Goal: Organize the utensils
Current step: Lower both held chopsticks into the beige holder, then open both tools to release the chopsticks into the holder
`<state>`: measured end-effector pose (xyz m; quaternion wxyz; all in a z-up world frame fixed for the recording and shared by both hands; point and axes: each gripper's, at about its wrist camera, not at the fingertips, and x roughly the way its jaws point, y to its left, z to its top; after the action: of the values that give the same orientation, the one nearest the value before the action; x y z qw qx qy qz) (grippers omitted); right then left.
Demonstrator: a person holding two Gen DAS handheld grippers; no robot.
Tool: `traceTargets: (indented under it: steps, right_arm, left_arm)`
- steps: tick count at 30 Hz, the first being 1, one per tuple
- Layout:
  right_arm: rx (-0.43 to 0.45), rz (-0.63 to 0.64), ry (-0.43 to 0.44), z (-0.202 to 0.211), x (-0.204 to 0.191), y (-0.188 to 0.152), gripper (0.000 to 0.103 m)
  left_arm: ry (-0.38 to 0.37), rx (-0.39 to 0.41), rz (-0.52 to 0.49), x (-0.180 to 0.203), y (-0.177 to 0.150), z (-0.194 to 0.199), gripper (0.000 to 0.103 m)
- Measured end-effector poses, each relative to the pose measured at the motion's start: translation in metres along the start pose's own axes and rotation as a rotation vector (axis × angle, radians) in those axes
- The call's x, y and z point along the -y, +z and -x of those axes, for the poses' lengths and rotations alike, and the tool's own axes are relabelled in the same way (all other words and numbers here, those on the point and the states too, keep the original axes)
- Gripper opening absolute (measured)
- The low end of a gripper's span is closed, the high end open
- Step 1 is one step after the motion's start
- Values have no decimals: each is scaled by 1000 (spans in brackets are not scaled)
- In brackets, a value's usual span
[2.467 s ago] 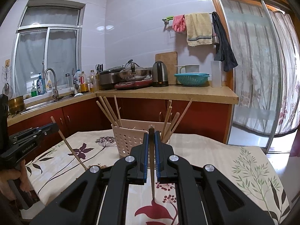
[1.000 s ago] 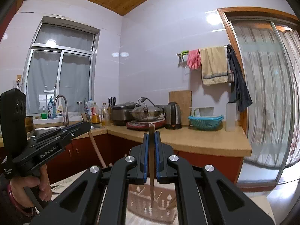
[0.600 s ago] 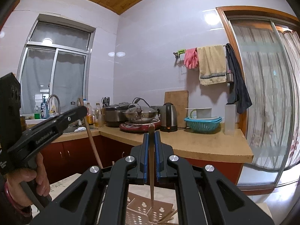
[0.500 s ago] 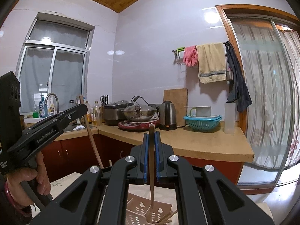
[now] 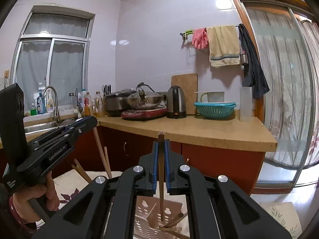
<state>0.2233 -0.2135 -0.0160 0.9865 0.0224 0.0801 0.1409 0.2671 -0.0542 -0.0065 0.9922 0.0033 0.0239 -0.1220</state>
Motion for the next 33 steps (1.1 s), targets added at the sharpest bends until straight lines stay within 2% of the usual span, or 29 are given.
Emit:
traceTargets:
  steps: [6, 16, 18, 20, 23, 27, 31, 33]
  right_arm:
    - [-27, 7, -14, -5, -1, -12, 7]
    - [-66, 14, -30, -14, -3, -23, 7]
    - [-68, 15, -33, -13, -3, -23, 7]
    - [-71, 12, -36, -13, -3, -23, 7]
    - [-75, 5, -43, -12, -3, -23, 12]
    - [-73, -1, -49, -10, -3, -23, 28]
    - [-60, -2, -54, -7, -4, -23, 41]
    - [-52, -4, -55, -5, -4, -21, 45]
  left_arm:
    - [1, -42, 10, -5, -16, -4, 7]
    - [-11, -100, 6, -7, -24, -7, 9]
    - [-10, -112, 7, -7, -25, -8, 16]
    - [-2, -112, 19, -8, -24, -7, 39]
    - [2, -111, 16, -8, -25, -5, 43]
    - [13, -115, 10, -8, -25, -2, 49]
    - [30, -117, 7, -9, -25, 0, 59]
    - [37, -115, 7, -9, -24, 1, 66]
